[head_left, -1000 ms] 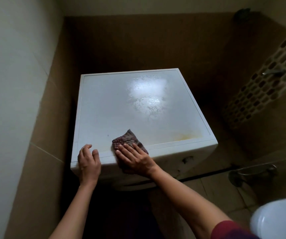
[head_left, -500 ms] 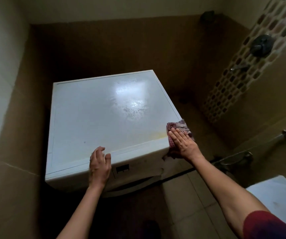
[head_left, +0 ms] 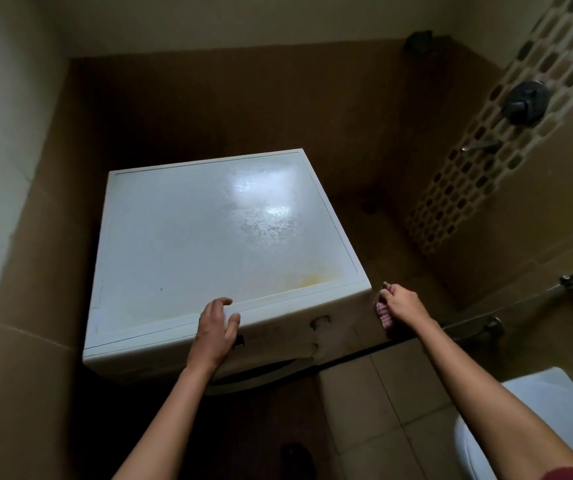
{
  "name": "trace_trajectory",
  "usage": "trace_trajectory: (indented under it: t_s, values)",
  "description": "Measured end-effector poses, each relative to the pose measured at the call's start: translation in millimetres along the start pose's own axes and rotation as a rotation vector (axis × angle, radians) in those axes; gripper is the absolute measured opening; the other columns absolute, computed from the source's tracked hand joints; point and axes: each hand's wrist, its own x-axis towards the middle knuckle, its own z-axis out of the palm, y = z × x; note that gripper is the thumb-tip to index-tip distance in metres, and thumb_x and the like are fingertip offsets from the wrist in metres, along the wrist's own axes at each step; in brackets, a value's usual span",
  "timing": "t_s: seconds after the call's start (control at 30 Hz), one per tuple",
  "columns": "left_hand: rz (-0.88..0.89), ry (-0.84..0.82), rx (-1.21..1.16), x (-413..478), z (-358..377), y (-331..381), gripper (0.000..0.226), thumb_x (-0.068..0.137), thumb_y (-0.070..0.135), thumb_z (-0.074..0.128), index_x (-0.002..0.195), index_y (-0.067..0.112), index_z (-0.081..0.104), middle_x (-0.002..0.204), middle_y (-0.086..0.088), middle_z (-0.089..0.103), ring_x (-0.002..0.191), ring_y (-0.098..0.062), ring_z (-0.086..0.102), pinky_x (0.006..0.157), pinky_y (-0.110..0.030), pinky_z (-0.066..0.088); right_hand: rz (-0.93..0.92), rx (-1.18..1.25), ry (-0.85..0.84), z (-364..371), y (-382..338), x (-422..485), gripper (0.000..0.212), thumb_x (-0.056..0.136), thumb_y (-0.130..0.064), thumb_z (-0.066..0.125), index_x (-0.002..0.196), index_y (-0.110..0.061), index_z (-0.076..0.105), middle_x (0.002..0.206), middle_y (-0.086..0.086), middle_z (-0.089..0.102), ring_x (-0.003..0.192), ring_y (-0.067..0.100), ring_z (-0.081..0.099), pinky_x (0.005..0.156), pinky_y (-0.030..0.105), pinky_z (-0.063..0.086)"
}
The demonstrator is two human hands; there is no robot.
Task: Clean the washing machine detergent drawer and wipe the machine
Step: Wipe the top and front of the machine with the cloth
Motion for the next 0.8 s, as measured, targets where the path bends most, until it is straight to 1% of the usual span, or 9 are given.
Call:
trace_trajectory:
  t_s: [0.1,0.2,0.33,0.43,0.53,0.6,0.67,0.73,0.8]
  values:
    - [-0.048,-0.102,-0.055,4.2,-1.1,19.5,0.025,0.096,0.019,0.054,0.119,0.009,0.056,0.120,-0.007,0.057,0.113,-0.021,0.053,0.092,-0.026,0.037,0.037,0.489,-0.027,-12.2,-4.8,-15.9,0.040,0.099,-0.035,0.042,0.120,-0.005,0.058,0.114,0.015,0.064,0.108,0.032,0.059,0.098,0.041,0.045]
    - [-0.204,-0.210,-0.225,11.4,0.9,40.8,0.018,0.097,0.028,0.053,0.108,0.016,0.061,0.110,-0.001,0.064,0.105,-0.017,0.060,0.087,-0.028,0.044,0.097,1.196,-0.236,-21.1,-26.1,-39.1,0.032,0.100,-0.028,0.042,0.115,-0.003,0.057,0.103,0.015,0.065,0.101,0.031,0.061,0.096,0.046,0.046]
    - [-0.419,-0.341,-0.597,17.1,10.2,76.3,0.021,0.099,0.030,0.050,0.102,0.012,0.062,0.102,-0.007,0.065,0.091,-0.016,0.062,0.095,-0.037,0.047,0.116,1.544,-0.529,-21.0,-68.6,-58.1,0.047,0.101,-0.031,0.036,0.096,-0.002,0.074,0.099,0.018,0.071,0.089,0.031,0.069,0.083,0.047,0.054]
    - [-0.541,-0.416,-0.801,20.2,18.3,95.5,0.036,0.099,0.043,0.042,0.099,0.014,0.061,0.094,-0.005,0.063,0.087,-0.016,0.060,0.086,-0.031,0.049,0.109,1.626,-0.682,-8.9,-102.8,-66.2,0.051,0.098,-0.033,0.038,0.090,0.001,0.075,0.099,0.021,0.070,0.088,0.033,0.070,0.079,0.050,0.054]
    - [-0.592,-0.412,-1.054,23.4,22.3,101.9,0.049,0.095,0.055,0.042,0.104,0.013,0.065,0.097,-0.007,0.069,0.093,-0.019,0.063,0.083,-0.032,0.049,0.126,1.629,-0.774,5.4,-126.9,-69.6,0.055,0.092,-0.046,0.046,0.113,0.002,0.065,0.114,0.023,0.063,0.100,0.038,0.064,0.088,0.052,0.052]
    - [-0.556,-0.342,-1.189,26.4,20.6,101.4,0.044,0.093,0.045,0.051,0.115,0.008,0.063,0.105,-0.010,0.070,0.097,-0.021,0.065,0.086,-0.033,0.052,0.095,1.642,-0.868,12.7,-136.4,-68.0,0.060,0.093,-0.049,0.044,0.119,0.001,0.062,0.119,0.023,0.061,0.105,0.038,0.061,0.094,0.052,0.048]
    - [-0.502,-0.256,-1.225,27.1,17.0,101.2,0.033,0.094,0.028,0.056,0.119,0.007,0.058,0.103,-0.008,0.069,0.091,-0.017,0.067,0.077,-0.028,0.056,0.017,1.587,-0.910,15.0,-143.7,-69.8,0.055,0.094,-0.046,0.044,0.115,0.000,0.065,0.118,0.022,0.063,0.105,0.036,0.062,0.098,0.048,0.046]
    - [-0.476,-0.200,-1.220,27.7,13.1,99.7,0.026,0.093,0.019,0.058,0.117,0.010,0.056,0.098,-0.005,0.070,0.086,-0.014,0.068,0.069,-0.025,0.056,-0.100,1.391,-0.800,17.3,-147.8,-67.4,0.051,0.088,-0.040,0.057,0.121,-0.002,0.060,0.123,0.022,0.060,0.107,0.032,0.060,0.096,0.042,0.048]
    - [-0.453,-0.190,-1.174,28.1,9.3,98.0,0.027,0.091,0.019,0.062,0.116,0.011,0.056,0.101,-0.005,0.070,0.089,-0.015,0.068,0.071,-0.028,0.055,-0.198,1.098,-0.588,21.7,-147.4,-65.1,0.067,0.077,-0.040,0.069,0.130,-0.006,0.049,0.131,0.020,0.054,0.110,0.027,0.058,0.089,0.033,0.049]
